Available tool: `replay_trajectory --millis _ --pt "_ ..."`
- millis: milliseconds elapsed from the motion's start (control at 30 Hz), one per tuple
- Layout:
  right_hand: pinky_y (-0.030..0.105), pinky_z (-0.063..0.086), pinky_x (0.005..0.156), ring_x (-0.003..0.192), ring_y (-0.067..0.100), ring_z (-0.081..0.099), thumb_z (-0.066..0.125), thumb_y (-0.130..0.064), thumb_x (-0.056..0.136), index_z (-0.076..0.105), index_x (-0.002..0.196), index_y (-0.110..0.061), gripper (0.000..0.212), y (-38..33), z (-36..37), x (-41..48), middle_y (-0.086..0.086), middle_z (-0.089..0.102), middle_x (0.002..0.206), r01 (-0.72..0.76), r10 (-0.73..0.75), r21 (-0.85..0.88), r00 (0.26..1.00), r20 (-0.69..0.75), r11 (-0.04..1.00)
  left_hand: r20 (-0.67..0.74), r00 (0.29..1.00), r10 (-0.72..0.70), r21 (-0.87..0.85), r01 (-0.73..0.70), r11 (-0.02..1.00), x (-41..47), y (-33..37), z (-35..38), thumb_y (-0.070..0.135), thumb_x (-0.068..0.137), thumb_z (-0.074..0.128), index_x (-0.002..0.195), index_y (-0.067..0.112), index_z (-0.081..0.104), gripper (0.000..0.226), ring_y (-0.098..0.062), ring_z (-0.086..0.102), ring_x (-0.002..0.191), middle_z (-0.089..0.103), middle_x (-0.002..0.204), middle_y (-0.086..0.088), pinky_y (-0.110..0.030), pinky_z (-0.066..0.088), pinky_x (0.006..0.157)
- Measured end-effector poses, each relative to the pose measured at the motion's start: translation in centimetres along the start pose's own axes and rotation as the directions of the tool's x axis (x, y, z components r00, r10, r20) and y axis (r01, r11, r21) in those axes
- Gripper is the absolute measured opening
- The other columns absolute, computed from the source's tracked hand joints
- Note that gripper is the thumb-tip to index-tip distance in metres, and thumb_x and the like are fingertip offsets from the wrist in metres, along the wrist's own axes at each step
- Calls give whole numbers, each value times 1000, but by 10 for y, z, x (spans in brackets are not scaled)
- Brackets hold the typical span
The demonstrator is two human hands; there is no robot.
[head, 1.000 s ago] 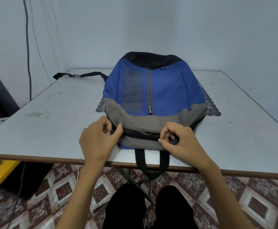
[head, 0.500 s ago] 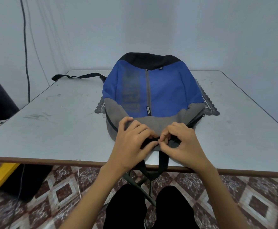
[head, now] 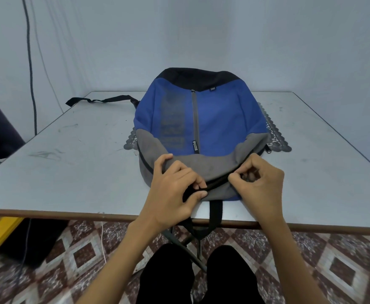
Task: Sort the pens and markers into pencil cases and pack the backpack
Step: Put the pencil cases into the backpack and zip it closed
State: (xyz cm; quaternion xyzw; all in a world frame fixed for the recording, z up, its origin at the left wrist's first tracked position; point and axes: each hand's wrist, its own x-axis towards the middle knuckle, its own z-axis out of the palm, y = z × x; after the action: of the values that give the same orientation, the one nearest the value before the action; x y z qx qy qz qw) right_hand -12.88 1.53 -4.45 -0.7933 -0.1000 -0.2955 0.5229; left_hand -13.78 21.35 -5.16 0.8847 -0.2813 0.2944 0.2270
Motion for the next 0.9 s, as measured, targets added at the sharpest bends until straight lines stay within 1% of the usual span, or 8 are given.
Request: replay_trajectory --millis 100,267,333,433,567,633,733,900 --pt "18 33 50 50 7 38 68 10 66 55 62 -5 21 0 -1 1 0 48 55 -40 41 49 999 -23 998 7 1000 18 -24 -18 1000 1 1 -2 31 82 68 81 24 65 7 -7 53 83 51 72 17 -45 23 111" --pt "15 39 56 57 5 44 65 12 73 54 70 -8 24 -1 -3 3 -1 51 62 -37 28 119 996 80 992 -52 999 15 6 -15 1000 7 9 -3 30 80 67 81 22 65 8 -10 55 87 56 76 16 -49 27 109" --pt "15 39 55 56 7 46 66 12 75 55 72 -11 25 -2 -3 3 0 52 64 -17 5 125 995 99 992 -89 996 2 30 1 1000 12 15 -1 36 83 66 86 24 68 12 -10 57 93 62 85 16 -50 28 109" --pt "20 45 54 57 15 53 67 11 77 58 74 -13 26 -3 -4 2 0 57 67 17 -30 130 995 95 991 -71 997 -31 84 37 996 26 26 5 52 85 60 97 28 71 29 -11 58 102 65 97 15 -50 26 109" --pt "28 54 56 61 24 61 67 11 81 60 80 -12 24 -2 -8 1 8 60 69 -46 23 228 995 101 973 -53 998 -33 160 41 986 38 30 20 52 88 57 84 27 68 28 -12 58 88 66 80 14 -47 23 110" --pt "27 56 61 62 26 65 66 11 82 62 84 -9 20 -1 -9 2 14 62 74 -97 62 275 989 133 957 -88 995 -47 151 60 987 38 26 25 50 89 59 78 26 64 27 -12 57 80 65 73 13 -44 24 109" --pt "25 57 66 69 26 69 69 9 81 65 84 -5 15 -1 -10 3 15 66 80 -121 75 279 983 169 953 -136 989 -57 109 72 991 34 24 28 44 89 64 78 26 65 21 -10 57 77 66 73 14 -44 26 107" --pt "20 55 62 62 21 69 69 13 78 66 78 -3 16 0 -7 5 11 68 68 -228 198 301 972 127 926 -172 984 -48 45 56 997 31 23 32 39 90 67 78 24 66 19 -6 54 68 62 71 13 -46 33 104"
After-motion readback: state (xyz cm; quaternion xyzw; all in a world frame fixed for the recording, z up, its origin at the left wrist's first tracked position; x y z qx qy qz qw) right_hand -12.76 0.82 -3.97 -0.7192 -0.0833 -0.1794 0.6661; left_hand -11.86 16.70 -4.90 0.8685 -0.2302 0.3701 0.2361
